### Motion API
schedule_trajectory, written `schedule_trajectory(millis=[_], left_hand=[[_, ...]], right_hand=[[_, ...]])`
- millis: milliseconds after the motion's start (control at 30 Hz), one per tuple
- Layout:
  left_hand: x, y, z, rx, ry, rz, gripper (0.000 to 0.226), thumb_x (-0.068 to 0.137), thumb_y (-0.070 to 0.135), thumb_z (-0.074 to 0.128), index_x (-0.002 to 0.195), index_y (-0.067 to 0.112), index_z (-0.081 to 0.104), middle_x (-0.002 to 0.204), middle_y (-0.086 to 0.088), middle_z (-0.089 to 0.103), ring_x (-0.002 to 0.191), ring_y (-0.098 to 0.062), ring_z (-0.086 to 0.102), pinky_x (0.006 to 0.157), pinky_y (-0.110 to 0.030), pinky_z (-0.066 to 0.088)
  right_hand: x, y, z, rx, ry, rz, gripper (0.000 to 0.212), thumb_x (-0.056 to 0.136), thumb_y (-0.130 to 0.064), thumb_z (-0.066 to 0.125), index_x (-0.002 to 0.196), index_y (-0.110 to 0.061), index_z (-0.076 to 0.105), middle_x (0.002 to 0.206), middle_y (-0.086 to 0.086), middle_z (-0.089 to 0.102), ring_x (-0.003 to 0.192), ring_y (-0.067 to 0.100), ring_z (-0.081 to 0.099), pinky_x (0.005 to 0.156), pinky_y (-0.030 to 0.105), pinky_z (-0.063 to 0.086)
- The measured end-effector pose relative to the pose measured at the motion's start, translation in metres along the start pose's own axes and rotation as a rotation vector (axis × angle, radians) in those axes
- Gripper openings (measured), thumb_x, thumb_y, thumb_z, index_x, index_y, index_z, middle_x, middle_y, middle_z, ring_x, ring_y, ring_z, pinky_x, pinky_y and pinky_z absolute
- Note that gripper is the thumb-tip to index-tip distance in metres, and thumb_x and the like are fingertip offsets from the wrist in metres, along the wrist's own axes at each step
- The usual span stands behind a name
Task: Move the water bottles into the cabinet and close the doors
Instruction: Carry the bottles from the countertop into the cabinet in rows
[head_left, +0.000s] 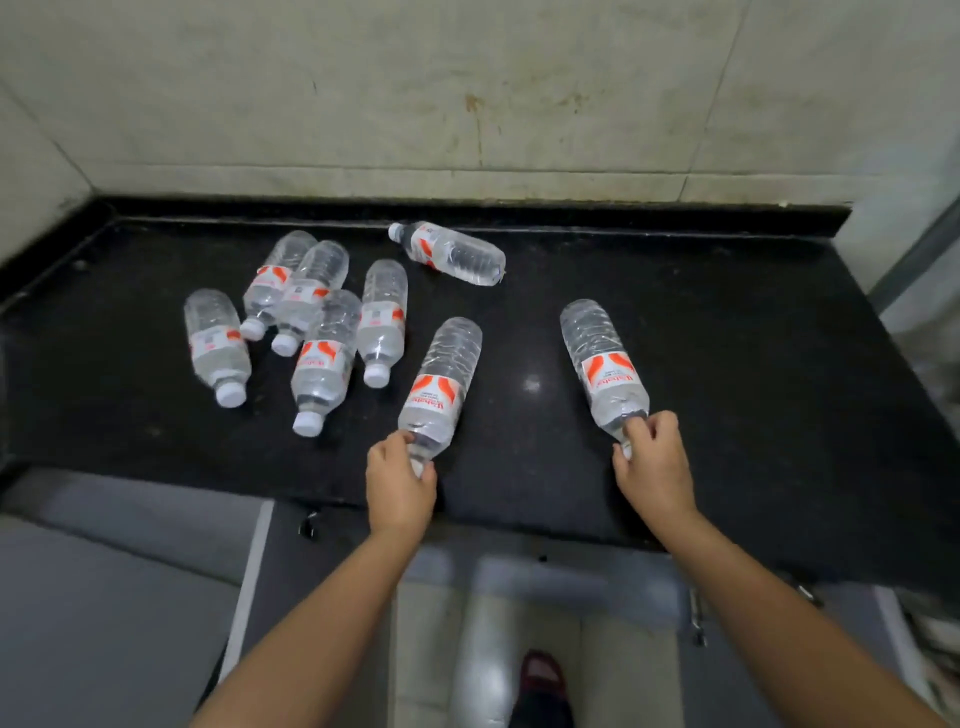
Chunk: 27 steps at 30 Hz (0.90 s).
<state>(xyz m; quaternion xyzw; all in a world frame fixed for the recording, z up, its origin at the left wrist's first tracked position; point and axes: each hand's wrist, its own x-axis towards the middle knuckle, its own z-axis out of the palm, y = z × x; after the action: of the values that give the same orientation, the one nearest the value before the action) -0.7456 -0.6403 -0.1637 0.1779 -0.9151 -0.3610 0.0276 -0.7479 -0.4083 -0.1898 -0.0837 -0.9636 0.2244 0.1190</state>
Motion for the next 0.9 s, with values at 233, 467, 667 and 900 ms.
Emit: schedule_trajectory(millis=[233,467,667,900], left_hand=[[-0.096,-0.06,-0.075,0.048,-0.009,0.214,0.032,0.078,0.001,0.063,0.11,0.0,0.065,0.112,-0.021,0.061,0.104,-0.035,0.056,0.083,-0.03,0.042],[-0.14,-0.021,-0.147,0.058,0.017,0.581,0.065,0.064,0.046,0.04,0.093,-0.004,0.07,0.089,-0.024,0.067,0.089,-0.036,0.062,0.077,-0.033,0.044],[-0.165,-0.025,-0.114,0.175,-0.232,0.457,0.023,0.078,0.017,0.066,0.096,0.003,0.067,0.099,-0.016,0.064,0.1,-0.032,0.058,0.081,-0.031,0.043],[-0.169,-0.08,-0.039,0.238,-0.501,0.306,0.027,0.076,0.014,0.067,0.097,-0.002,0.066,0.089,-0.012,0.055,0.1,-0.033,0.058,0.073,-0.028,0.038]], right_hand=[[-0.118,-0.016,-0.072,-0.067,0.06,-0.22,0.023,0.05,0.017,0.076,0.064,0.009,0.059,0.068,0.026,0.055,0.053,0.036,0.057,0.041,0.029,0.044],[-0.163,-0.077,-0.161,-0.047,0.038,-0.293,0.021,0.074,-0.006,0.064,0.092,0.003,0.069,0.091,0.026,0.059,0.082,0.037,0.061,0.071,0.036,0.052],[-0.191,-0.083,-0.148,-0.022,-0.403,0.039,0.026,0.076,-0.016,0.069,0.1,-0.009,0.069,0.101,0.012,0.066,0.105,0.027,0.06,0.073,0.023,0.039],[-0.22,-0.033,-0.067,-0.058,-0.65,0.119,0.025,0.077,-0.018,0.067,0.099,-0.006,0.067,0.109,0.014,0.065,0.103,0.028,0.059,0.074,0.029,0.044]])
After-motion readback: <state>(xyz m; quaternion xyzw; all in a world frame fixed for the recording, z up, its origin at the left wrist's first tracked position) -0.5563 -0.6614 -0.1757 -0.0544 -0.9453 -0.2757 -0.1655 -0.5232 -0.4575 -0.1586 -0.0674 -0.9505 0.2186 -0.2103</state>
